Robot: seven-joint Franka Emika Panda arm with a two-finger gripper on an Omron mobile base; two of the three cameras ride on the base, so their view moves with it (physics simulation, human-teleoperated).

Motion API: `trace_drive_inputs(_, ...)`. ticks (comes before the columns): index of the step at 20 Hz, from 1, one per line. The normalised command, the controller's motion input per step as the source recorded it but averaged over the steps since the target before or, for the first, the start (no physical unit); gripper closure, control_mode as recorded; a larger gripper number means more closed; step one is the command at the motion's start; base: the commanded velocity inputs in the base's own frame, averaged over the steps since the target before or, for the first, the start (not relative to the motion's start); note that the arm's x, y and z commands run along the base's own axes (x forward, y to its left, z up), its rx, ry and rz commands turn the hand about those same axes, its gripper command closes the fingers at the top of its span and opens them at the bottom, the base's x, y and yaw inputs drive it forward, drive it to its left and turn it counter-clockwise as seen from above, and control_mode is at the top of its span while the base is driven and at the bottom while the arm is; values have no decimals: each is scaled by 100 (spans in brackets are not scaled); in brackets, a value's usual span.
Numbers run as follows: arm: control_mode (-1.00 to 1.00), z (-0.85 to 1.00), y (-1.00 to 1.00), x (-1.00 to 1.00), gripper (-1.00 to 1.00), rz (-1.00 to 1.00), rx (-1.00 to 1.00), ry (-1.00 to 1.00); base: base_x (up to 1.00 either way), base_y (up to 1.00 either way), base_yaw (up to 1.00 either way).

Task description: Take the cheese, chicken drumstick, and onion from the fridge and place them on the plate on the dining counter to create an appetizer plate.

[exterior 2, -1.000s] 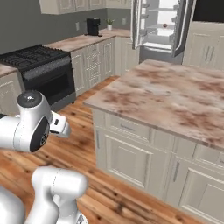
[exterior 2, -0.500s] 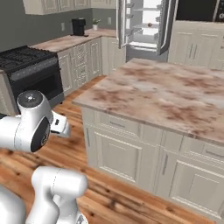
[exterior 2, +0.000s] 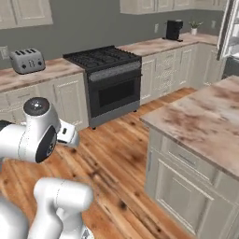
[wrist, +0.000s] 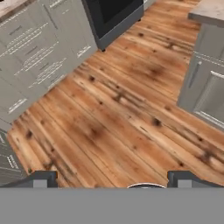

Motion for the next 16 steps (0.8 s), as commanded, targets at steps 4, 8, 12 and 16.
trace_drive_inputs(4,100,0,0,0,-100,0,0,0,95,8,59)
trace_drive_inputs(8,100,0,0,0,-100,0,0,0,100,6,22)
trace_drive_inputs(12,100,0,0,0,-100,0,0,0,100,8,3)
trace_drive_inputs(16,100,0,0,0,-100,0,0,0,100,17,-6)
